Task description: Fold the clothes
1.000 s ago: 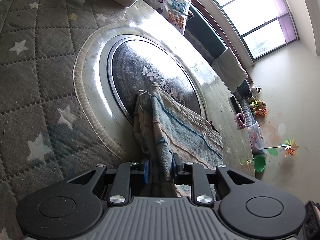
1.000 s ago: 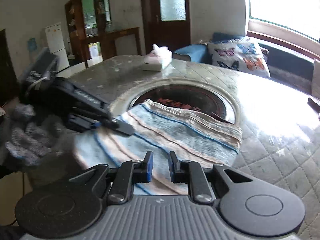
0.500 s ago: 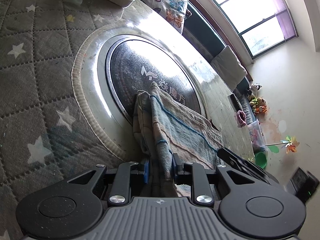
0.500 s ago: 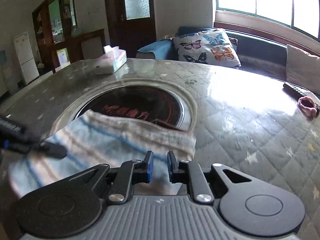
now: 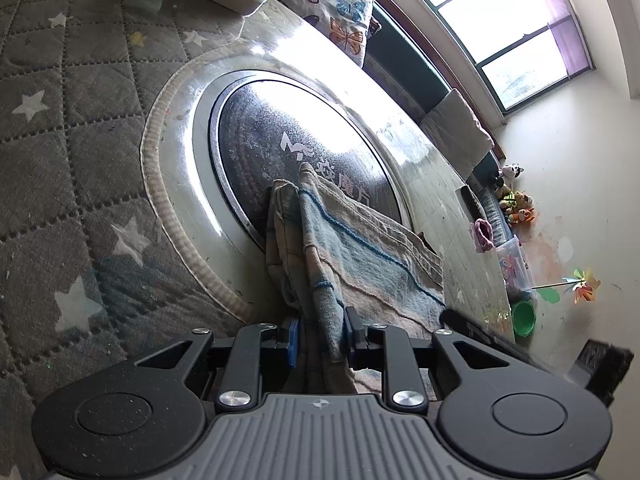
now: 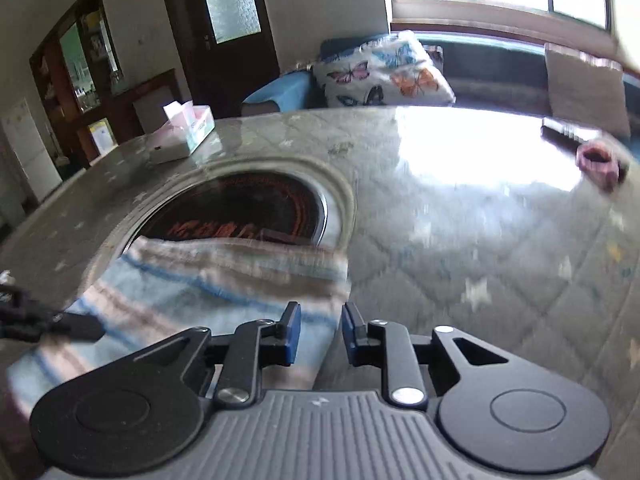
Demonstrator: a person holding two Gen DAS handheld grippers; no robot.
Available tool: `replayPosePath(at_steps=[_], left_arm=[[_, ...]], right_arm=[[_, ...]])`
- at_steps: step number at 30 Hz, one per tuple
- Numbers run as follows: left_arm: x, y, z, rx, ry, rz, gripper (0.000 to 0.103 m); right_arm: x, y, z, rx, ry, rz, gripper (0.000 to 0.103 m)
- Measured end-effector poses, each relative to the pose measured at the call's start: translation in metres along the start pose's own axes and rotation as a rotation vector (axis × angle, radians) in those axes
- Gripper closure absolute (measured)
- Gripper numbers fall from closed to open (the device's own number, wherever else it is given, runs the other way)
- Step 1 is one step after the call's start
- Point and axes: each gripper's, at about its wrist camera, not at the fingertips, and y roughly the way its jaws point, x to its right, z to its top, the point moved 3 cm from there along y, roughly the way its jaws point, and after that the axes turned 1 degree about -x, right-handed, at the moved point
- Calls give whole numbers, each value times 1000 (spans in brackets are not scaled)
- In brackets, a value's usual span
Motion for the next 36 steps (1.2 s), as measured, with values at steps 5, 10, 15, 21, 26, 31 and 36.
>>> replayPosePath(at_steps=[5, 10, 15, 21, 26, 31, 36], left_arm=[[2, 0, -1, 9, 9, 12, 79], [3, 0, -1, 17, 15, 23, 79], [6, -1, -2, 21, 27, 40, 79], [8, -3, -6, 10, 61, 50, 79], [10, -3, -6, 11, 80, 61, 78], [18, -3, -7, 18, 114, 87, 81], [39, -4, -5, 22, 166, 82, 85]], right_arm=[[4, -9, -16, -21, 75, 56, 74], [1, -12, -23, -8, 126, 69, 72], [-4, -17, -29, 1, 152, 67, 95], [-10, -35, -40, -3, 147, 87, 97], [-4, -32, -44, -9, 184, 91, 87], [-6, -23, -44, 8, 212, 98, 87], [-6, -32, -41, 43, 203, 101, 96]])
